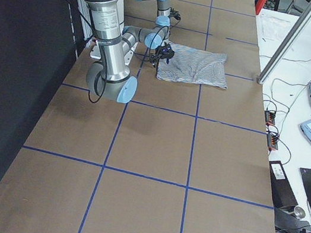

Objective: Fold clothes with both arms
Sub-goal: 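Move the right gripper to the shirt's near corner beside the left gripper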

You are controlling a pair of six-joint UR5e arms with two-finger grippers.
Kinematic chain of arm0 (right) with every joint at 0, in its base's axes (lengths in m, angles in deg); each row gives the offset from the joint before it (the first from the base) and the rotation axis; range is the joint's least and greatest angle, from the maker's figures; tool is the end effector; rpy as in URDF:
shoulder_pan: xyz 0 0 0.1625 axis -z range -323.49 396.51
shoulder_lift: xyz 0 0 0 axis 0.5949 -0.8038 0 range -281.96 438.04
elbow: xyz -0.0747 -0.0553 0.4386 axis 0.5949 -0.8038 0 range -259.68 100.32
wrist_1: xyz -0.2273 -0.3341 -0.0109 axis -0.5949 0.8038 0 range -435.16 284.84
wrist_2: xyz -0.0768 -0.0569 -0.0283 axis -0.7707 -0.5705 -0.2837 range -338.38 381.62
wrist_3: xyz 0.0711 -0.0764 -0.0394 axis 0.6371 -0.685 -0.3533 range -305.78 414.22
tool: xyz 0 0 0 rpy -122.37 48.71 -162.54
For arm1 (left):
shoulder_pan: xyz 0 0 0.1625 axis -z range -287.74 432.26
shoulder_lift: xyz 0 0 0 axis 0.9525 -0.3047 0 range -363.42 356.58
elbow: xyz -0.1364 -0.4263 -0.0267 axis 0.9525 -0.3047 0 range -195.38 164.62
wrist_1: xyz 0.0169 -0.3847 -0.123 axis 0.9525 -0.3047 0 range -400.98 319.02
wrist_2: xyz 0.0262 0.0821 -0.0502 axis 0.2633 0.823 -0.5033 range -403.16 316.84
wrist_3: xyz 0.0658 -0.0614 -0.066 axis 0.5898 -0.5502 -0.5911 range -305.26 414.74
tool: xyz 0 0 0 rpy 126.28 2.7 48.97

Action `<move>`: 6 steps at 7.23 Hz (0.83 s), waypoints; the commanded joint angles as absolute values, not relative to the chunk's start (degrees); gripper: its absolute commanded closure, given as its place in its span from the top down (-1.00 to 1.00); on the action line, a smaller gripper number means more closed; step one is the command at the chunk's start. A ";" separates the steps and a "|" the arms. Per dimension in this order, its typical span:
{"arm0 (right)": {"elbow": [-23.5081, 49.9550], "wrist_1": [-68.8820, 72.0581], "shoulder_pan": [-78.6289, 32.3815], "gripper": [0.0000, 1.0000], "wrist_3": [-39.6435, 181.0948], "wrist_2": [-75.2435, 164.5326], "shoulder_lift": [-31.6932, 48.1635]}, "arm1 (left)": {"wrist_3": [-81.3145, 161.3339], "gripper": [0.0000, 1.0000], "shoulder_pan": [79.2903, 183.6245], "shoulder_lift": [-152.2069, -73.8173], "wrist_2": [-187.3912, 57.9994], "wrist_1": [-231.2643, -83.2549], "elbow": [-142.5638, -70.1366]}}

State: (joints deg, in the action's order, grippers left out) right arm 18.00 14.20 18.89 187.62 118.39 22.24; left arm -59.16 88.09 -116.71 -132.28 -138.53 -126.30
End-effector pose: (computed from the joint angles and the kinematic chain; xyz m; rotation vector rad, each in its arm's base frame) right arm -0.6160 -0.3217 0.2928 -0.2870 -0.7273 0.9691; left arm 0.5407 -0.2936 0.2990 -0.0502 0.9198 -0.6518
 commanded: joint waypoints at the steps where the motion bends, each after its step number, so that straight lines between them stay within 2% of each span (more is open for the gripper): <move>1: 17.09 14.31 19.28 1.00 187.64 118.30 22.14 | -59.17 -1.00 88.08 -116.71 -132.28 -138.54 -126.30; 4: 16.91 15.28 20.07 0.99 187.55 117.86 21.97 | -59.52 -1.00 87.99 -116.71 -132.28 -138.54 -126.12; 5: 16.91 16.15 20.16 0.68 187.64 117.69 22.14 | -59.52 -1.00 88.08 -116.71 -132.20 -138.45 -126.21; 6: 17.26 16.86 20.16 -0.09 187.56 117.77 22.32 | -59.60 -1.00 88.00 -116.62 -132.28 -138.54 -126.12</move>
